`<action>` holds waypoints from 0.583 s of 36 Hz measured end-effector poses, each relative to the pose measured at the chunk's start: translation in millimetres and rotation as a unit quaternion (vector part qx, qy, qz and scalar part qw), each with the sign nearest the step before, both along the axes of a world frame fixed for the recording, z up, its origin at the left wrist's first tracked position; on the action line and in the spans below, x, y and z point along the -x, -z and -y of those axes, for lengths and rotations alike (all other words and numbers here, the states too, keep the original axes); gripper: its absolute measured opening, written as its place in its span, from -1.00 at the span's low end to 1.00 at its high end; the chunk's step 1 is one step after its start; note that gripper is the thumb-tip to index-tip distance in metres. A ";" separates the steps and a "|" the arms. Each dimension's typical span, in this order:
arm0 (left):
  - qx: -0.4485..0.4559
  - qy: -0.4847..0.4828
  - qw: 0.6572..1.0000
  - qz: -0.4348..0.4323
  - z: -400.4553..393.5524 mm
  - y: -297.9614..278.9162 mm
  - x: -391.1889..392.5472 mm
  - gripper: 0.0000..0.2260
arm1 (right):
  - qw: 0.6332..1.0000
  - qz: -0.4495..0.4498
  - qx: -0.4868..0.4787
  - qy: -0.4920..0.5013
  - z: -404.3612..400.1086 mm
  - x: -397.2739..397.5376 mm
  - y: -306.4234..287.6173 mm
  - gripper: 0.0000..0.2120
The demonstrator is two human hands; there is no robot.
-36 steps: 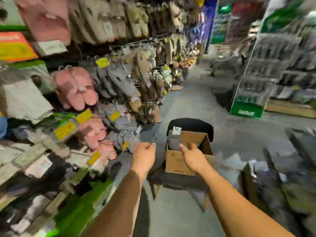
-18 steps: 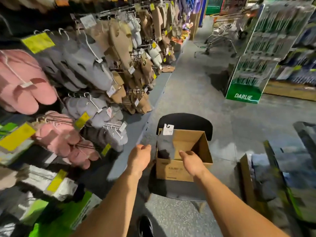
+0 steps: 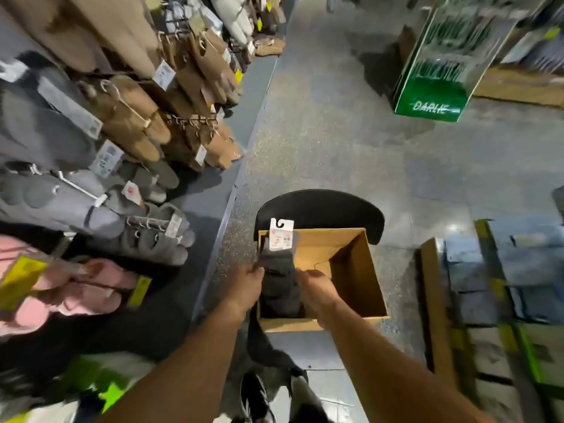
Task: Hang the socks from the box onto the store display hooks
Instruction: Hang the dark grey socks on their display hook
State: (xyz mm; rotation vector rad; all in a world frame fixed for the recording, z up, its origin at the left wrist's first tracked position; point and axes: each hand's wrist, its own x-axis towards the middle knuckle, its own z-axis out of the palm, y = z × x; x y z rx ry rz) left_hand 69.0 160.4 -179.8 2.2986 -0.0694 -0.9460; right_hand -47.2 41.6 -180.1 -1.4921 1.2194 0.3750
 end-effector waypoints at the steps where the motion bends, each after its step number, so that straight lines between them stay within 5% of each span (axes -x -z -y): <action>1: -0.020 0.016 1.000 -0.002 5.3 10.3 -5.0 -0.79 | 0.999 -0.003 -0.026 0.021 5.1 -9.0 9.2 -0.66; 10: -0.051 0.012 0.997 -0.062 37.1 88.9 -39.6 -0.64 | 0.992 -0.058 -0.111 0.029 37.0 -64.7 65.0 -0.65; 21: -0.036 -0.097 0.989 -0.104 56.6 74.7 -33.1 -0.72 | 0.967 -0.088 -0.204 0.127 50.1 -89.6 90.3 -0.41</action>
